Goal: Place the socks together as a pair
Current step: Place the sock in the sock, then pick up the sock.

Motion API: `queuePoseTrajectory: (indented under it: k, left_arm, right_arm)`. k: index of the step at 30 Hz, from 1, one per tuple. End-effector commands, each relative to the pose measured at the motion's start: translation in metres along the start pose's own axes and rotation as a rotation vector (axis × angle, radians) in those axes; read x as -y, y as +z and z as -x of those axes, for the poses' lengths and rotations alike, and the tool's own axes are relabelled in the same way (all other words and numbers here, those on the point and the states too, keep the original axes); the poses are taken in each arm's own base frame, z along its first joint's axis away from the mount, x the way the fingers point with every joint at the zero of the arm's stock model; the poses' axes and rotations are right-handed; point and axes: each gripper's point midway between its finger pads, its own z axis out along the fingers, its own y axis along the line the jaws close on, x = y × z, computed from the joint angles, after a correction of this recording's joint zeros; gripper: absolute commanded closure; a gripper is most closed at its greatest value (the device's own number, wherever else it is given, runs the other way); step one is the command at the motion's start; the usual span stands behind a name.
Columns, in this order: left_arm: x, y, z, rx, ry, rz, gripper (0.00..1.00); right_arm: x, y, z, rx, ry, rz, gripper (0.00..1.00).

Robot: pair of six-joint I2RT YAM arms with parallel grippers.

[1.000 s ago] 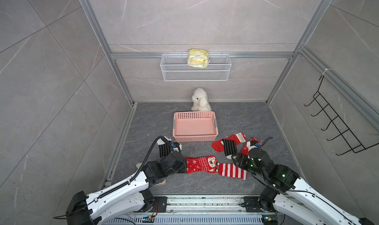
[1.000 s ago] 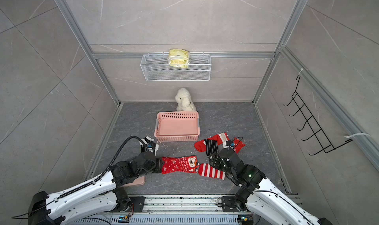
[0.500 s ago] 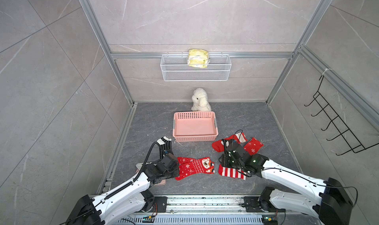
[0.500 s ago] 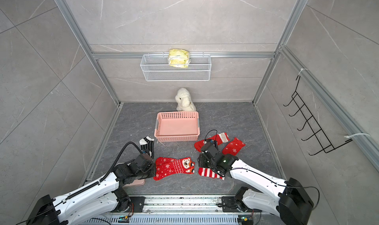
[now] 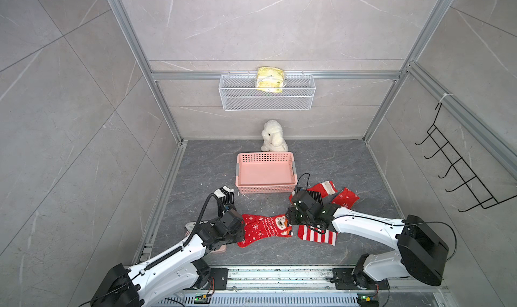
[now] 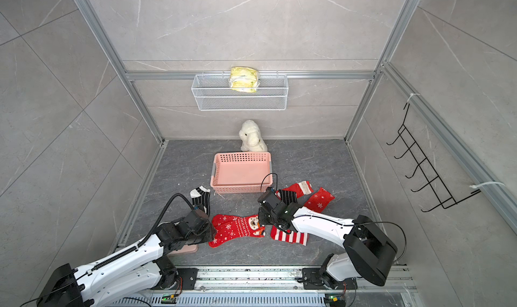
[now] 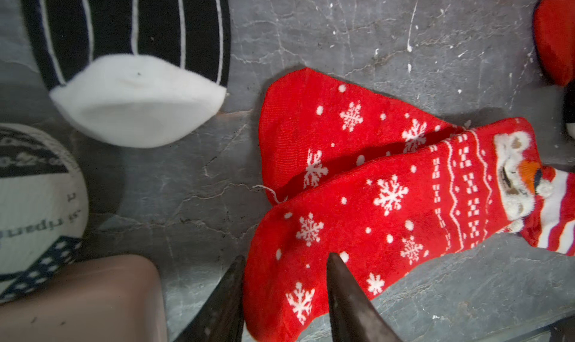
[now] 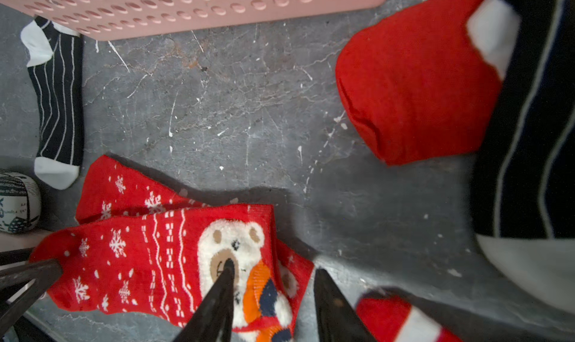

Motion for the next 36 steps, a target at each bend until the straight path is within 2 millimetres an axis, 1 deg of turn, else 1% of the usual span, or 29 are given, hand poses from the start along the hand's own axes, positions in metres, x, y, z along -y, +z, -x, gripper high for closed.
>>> queuePoseTrajectory:
  k: [1, 5, 8, 10, 12, 16, 18, 22, 27, 31, 33, 35, 36]
  left_arm:
    - [-0.001, -0.005, 0.002, 0.018, -0.063, -0.008, 0.56]
    - [-0.003, -0.006, -0.003, -0.006, -0.112, -0.008, 0.59]
    - [-0.010, -0.010, -0.006, -0.018, -0.125, 0.037, 0.57]
    - [-0.015, -0.012, -0.007, -0.025, -0.114, 0.069, 0.54]
    - [-0.018, -0.012, -0.009, -0.038, -0.113, 0.085, 0.47]
    - [-0.015, -0.011, -0.013, -0.066, -0.117, 0.077, 0.47]
    - [-0.012, -0.012, -0.014, -0.074, -0.125, 0.069, 0.47]
    - [-0.014, -0.010, -0.019, -0.084, -0.133, 0.073, 0.53]
    - [-0.017, -0.006, -0.024, -0.091, -0.142, 0.082, 0.54]
    - [-0.012, -0.004, -0.024, -0.089, -0.134, 0.070, 0.57]
    - [-0.012, -0.002, -0.025, -0.091, -0.130, 0.071, 0.60]
    - [-0.014, 0.000, -0.026, -0.094, -0.128, 0.080, 0.61]
    - [-0.014, 0.001, -0.027, -0.096, -0.129, 0.082, 0.62]
  right_arm:
    - [-0.009, 0.004, 0.006, 0.012, -0.008, 0.020, 0.60]
    - [-0.007, 0.011, 0.005, 0.007, 0.001, 0.007, 0.60]
    - [-0.007, 0.014, 0.005, 0.004, 0.005, 0.005, 0.60]
    - [-0.009, 0.016, 0.005, 0.002, 0.006, 0.011, 0.60]
    - [-0.009, 0.017, 0.005, 0.000, 0.007, 0.013, 0.60]
    - [-0.010, 0.018, 0.005, 0.001, 0.007, 0.015, 0.60]
    - [-0.010, 0.019, 0.004, -0.002, 0.008, 0.014, 0.60]
    - [-0.011, 0.021, 0.004, -0.005, 0.011, 0.020, 0.60]
    - [-0.010, 0.025, 0.002, -0.014, 0.016, 0.016, 0.60]
    - [-0.010, 0.028, -0.001, -0.025, 0.022, 0.022, 0.60]
    - [-0.012, 0.028, -0.002, -0.029, 0.023, 0.033, 0.61]
    - [-0.014, 0.029, -0.002, -0.030, 0.024, 0.039, 0.65]
    - [-0.014, 0.029, -0.002, -0.030, 0.025, 0.041, 0.65]
